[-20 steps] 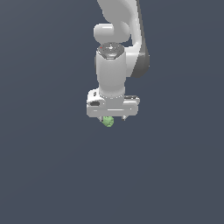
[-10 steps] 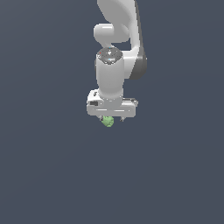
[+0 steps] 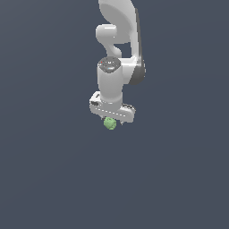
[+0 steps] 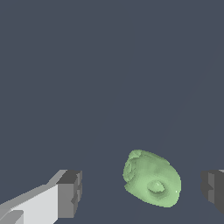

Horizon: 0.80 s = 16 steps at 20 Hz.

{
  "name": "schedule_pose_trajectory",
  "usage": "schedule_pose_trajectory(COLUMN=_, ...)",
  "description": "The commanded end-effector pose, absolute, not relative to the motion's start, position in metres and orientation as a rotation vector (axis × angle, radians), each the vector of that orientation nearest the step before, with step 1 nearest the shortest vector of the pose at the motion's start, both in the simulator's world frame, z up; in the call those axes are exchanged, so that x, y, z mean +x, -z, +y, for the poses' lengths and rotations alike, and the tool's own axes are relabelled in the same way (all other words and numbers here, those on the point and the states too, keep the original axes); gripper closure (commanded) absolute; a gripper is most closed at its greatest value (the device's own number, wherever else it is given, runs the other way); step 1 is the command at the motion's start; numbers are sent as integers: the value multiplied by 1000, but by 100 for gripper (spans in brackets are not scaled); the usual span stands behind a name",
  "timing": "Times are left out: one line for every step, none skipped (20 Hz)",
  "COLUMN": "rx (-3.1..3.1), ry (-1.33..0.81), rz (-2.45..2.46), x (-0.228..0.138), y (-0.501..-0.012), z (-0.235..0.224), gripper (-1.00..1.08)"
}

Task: Pick up the object and move it to a goal position.

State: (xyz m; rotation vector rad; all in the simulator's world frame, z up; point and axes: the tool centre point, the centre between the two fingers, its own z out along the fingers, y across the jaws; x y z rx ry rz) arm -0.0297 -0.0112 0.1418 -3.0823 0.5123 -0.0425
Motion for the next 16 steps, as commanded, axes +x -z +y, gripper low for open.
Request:
schedule_pose_trajectory(rx=-3063, ry=33, rz=629, x=-40, y=-132, z=-14, gripper=-92)
schedule_pose_trajectory(rx=-3054, ry=29, rz=675, x=-44, y=-128, z=-16, gripper=-92)
schedule_pose_trajectory(rx=-3045, ry=26, rz=718, x=-48, y=-124, z=-17, gripper=-92)
schedule_pose_trajectory(rx=-3036, ry=23, rz=759, x=-52, y=-121, z=-18, gripper=-92)
schedule_pose_trajectory(rx=-3028, ry=20, rz=798, x=-56, y=-118, z=-19, gripper=-92)
schedule_pose_trajectory(rx=-3019, ry=17, rz=834, x=-59, y=-115, z=-20, gripper=-92)
schedule_pose_trajectory(rx=-3010, ry=15, rz=868, x=-63, y=-112, z=-21, gripper=-92)
schedule_pose_trajectory(rx=-3002, ry=13, rz=900, x=-66, y=-110, z=-22, gripper=-92)
schedule_pose_trajectory(rx=-2994, ry=11, rz=929, x=-69, y=-107, z=-23, gripper=-92)
schedule_pose_trajectory(rx=-2987, ry=9, rz=956, x=-71, y=-105, z=-24, gripper=-92)
schedule_pose_trajectory(rx=-2980, ry=7, rz=980, x=-74, y=-103, z=-24, gripper=-92)
schedule_pose_trajectory(rx=-2973, ry=6, rz=1002, x=-76, y=-102, z=-25, gripper=-92)
schedule_pose_trajectory(rx=-2968, ry=5, rz=1022, x=-78, y=-100, z=-26, gripper=-92)
schedule_pose_trajectory(rx=-2962, ry=3, rz=1039, x=-80, y=-99, z=-26, gripper=-92)
schedule_pose_trajectory(rx=-2957, ry=3, rz=1055, x=-81, y=-98, z=-27, gripper=-92)
schedule_pose_trajectory(rx=-2953, ry=2, rz=1067, x=-83, y=-97, z=-27, gripper=-92)
